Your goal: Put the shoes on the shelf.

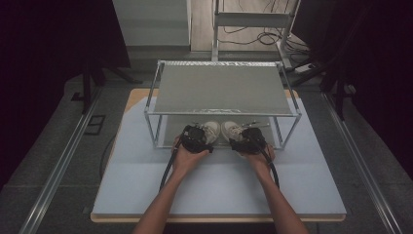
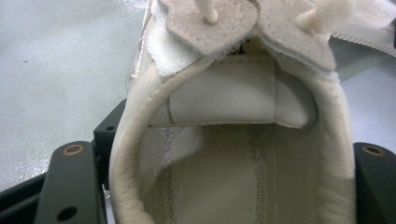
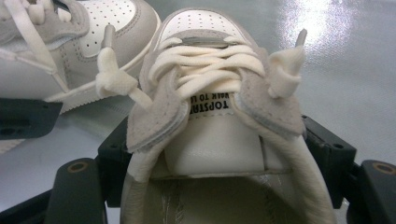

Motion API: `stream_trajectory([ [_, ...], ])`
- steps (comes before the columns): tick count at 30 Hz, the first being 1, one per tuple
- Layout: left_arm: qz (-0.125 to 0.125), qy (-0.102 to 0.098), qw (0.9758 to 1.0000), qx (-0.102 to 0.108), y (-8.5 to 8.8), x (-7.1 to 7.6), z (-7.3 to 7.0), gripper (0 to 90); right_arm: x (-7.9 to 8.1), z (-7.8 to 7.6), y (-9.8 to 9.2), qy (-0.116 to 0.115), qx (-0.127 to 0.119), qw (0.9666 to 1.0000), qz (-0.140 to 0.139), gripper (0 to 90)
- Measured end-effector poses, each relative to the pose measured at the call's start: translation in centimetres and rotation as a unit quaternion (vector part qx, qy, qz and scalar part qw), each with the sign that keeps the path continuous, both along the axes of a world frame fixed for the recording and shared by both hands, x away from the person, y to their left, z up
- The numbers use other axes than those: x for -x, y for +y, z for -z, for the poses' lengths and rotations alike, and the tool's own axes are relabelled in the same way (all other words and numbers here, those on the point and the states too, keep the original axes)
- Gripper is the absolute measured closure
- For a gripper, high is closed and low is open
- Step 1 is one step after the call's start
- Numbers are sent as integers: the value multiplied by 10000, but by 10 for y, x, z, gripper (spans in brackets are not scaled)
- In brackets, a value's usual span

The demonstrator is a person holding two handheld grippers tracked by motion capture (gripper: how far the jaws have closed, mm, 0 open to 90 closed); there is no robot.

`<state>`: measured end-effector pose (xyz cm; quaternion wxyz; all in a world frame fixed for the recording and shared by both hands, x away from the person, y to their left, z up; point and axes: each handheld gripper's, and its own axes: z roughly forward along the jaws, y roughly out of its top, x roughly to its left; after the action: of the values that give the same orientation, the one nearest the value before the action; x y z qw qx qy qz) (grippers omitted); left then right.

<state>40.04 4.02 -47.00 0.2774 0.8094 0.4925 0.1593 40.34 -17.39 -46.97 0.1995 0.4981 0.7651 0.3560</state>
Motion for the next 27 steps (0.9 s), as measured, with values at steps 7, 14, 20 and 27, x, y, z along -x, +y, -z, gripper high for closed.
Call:
stream_trajectory([
  [7,-173,-9,9998,30,-4,-7,4,285,-6,3,8,2,96,9999,122,265],
  [14,-233,3,9997,68,-4,-8,5,269,-11,6,8,136,99,9997,174,257],
  [20,-117,-344,9991,196,3,2,-8,233,-1,-3,4,-102,-42,9999,105,232],
  [27,-104,-734,9957,563,26,33,-26,272,27,-20,-16,-485,-351,9982,-91,271],
])
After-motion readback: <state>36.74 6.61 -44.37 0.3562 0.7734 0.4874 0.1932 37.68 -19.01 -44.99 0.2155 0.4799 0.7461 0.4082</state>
